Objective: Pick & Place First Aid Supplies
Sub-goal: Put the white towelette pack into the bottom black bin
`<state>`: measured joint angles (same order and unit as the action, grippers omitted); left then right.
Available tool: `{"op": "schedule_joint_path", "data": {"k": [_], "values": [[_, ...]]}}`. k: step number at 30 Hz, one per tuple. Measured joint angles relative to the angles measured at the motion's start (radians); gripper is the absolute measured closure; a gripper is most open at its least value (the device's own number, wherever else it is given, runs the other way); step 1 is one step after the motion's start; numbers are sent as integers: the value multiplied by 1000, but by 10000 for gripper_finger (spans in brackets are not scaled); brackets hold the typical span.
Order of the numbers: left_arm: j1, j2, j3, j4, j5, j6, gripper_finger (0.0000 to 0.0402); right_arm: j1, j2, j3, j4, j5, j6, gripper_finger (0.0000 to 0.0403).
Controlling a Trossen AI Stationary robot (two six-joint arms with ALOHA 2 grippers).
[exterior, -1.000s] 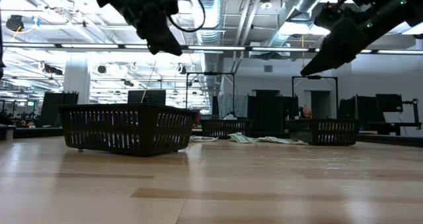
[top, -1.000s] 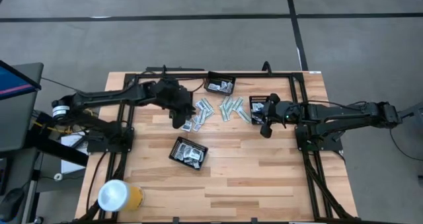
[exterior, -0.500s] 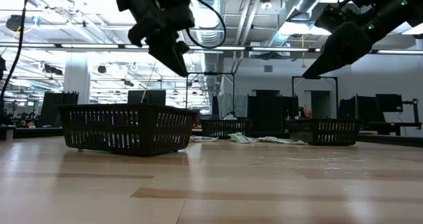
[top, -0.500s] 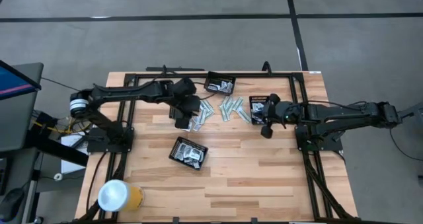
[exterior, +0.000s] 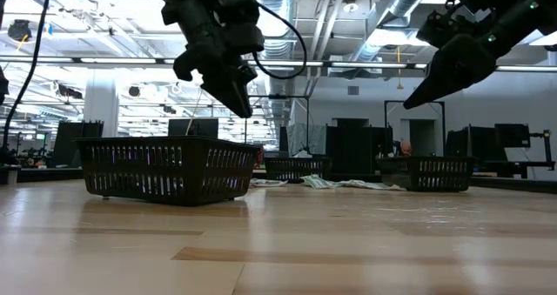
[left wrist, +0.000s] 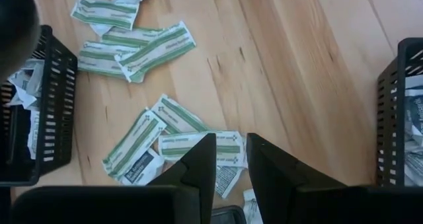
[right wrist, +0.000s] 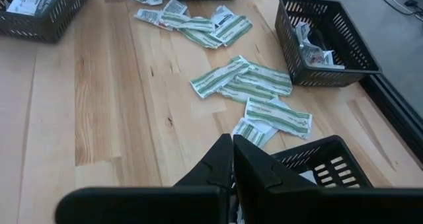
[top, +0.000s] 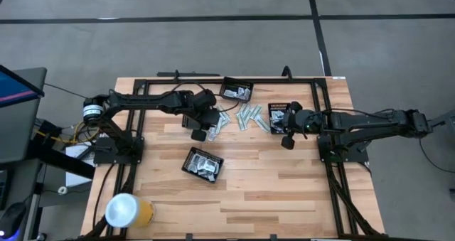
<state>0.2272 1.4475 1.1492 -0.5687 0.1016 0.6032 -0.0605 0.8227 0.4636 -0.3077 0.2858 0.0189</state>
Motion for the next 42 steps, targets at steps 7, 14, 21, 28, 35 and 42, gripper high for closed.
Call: {"op": "schedule_joint_path", "data": {"k": [7,14,21,28,35,42], "values": [[-29,0,1,-131,37,125,316,2,0,0,-6,-138,-57,395],[-53,0,1,-157,37,144,316,15,-41,-1,-13,-186,-42,395],[-52,0,1,-157,36,133,316,114,-276,-49,14,-81,10,395],[-52,-1,1,-156,34,133,316,208,-552,-239,109,-49,10,395],[-52,-1,0,-156,34,133,316,234,-683,-323,80,-12,8,395],[-52,-1,0,-156,34,133,316,234,-743,-364,19,-13,8,395]]}}
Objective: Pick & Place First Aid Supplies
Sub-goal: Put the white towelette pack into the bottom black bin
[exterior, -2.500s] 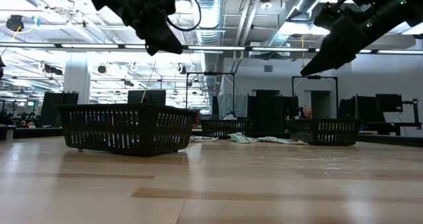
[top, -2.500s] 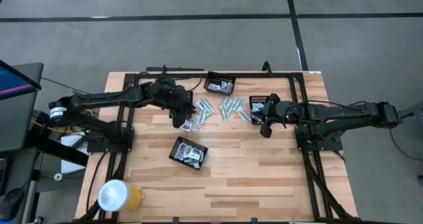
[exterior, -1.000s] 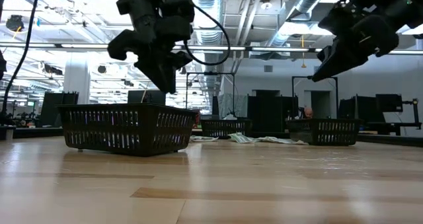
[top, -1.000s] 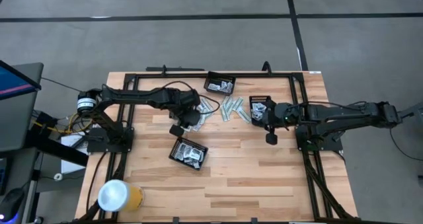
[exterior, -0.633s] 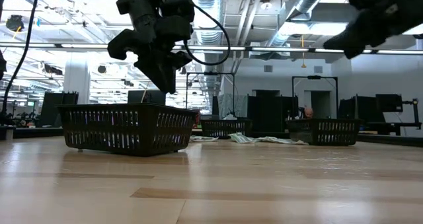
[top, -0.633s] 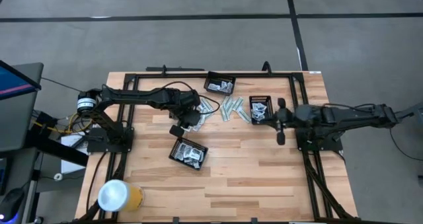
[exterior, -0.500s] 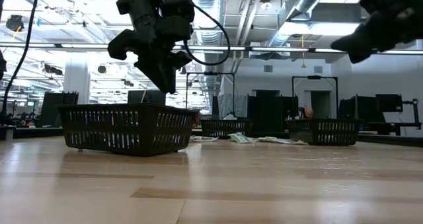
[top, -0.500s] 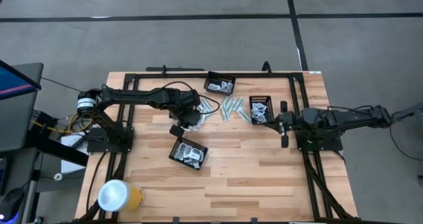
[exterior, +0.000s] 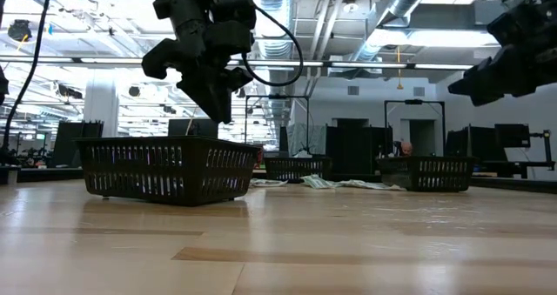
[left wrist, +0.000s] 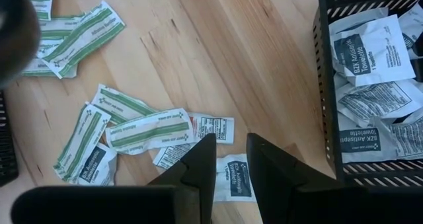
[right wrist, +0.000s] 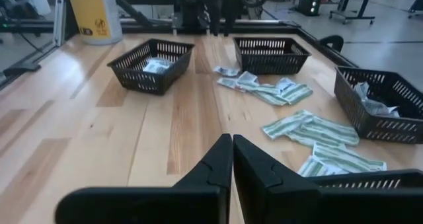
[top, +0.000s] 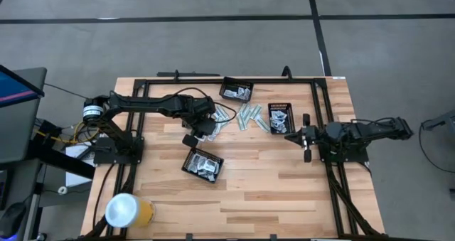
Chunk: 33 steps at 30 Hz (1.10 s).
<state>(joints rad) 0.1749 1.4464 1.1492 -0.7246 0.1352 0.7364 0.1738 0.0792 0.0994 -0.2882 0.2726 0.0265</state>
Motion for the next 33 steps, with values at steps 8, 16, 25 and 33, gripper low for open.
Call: {"op": "schedule_joint_path", "data": {"k": [8,16,25,33], "values": [[0,0,0,24,0,0,316,0,0,0,-2,-9,0,395],[0,0,0,38,0,0,316,0,0,0,-3,-9,0,395],[-4,-1,-1,228,-1,-12,316,0,0,0,-3,-9,0,395],[-63,-8,-1,203,35,-28,316,0,0,0,-3,-9,0,395]]}}
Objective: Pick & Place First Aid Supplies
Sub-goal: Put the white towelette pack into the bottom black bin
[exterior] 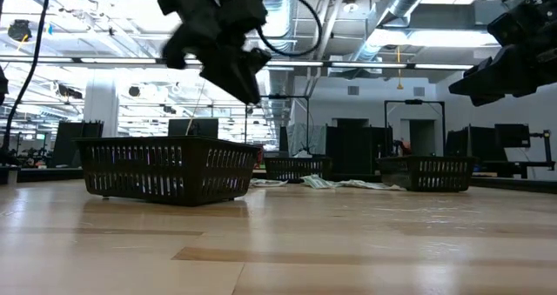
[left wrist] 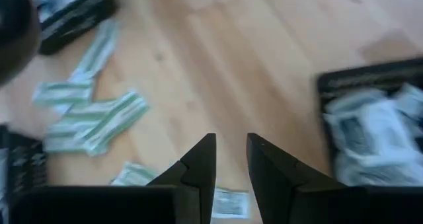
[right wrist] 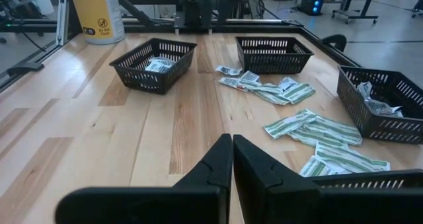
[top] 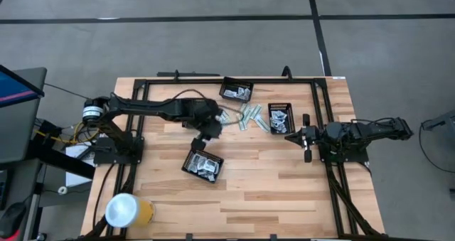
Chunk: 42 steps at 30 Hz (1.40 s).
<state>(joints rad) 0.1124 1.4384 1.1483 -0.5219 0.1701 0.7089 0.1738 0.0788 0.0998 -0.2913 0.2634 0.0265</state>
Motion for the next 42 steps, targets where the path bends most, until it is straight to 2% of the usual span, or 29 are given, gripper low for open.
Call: {"op": "schedule_joint_path", "data": {"k": [2,5,8,11,18,23,27,33,42], "values": [[-12,-20,-1,-25,3,76,316,0,0,0,0,0,0,395],[-8,-52,1,-123,2,287,316,0,0,0,0,0,0,395],[2,-73,1,-236,52,454,316,0,0,0,0,0,0,395],[11,-80,1,-325,63,553,316,0,0,0,0,0,0,395],[34,-75,1,-376,36,794,316,0,0,0,0,0,0,395],[33,-45,1,-378,-27,816,316,0,0,0,0,0,0,395],[33,18,1,-377,-39,780,316,0,0,0,0,0,0,395],[33,95,1,-374,-47,836,316,0,0,0,0,0,0,395],[33,44,1,-352,-47,858,316,0,0,0,0,0,0,395]]}}
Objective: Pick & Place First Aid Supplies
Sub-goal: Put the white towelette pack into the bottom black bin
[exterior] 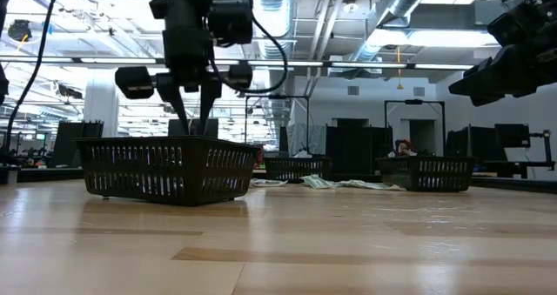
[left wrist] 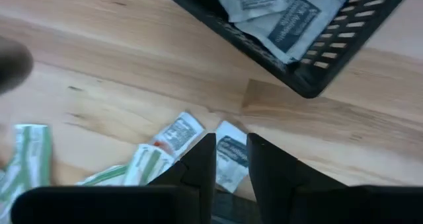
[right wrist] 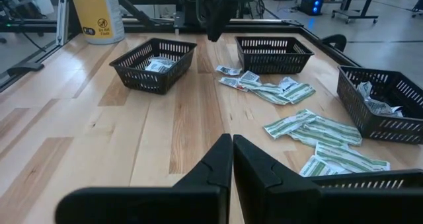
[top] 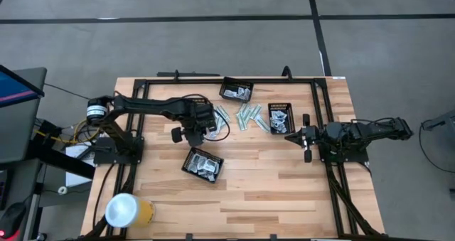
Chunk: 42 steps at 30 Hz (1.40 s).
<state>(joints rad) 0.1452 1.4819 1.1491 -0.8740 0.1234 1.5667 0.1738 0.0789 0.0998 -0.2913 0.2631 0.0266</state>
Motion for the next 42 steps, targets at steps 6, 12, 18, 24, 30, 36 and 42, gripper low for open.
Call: {"op": "schedule_joint_path", "data": {"k": [6,12,18,24,30,36,42], "values": [[0,-34,0,4,0,-33,316,0,0,0,0,0,0,395],[0,-16,-13,-4,-8,-14,316,0,0,0,0,0,0,395],[0,29,-27,0,-13,32,316,0,0,0,0,0,0,395],[0,34,-27,5,-67,79,316,0,0,0,0,0,0,395],[8,34,-27,11,-78,101,315,0,0,0,0,0,0,395],[19,46,-28,19,-56,105,286,0,0,0,0,0,0,395],[21,61,-28,34,-48,105,246,0,0,0,0,0,0,395]]}}
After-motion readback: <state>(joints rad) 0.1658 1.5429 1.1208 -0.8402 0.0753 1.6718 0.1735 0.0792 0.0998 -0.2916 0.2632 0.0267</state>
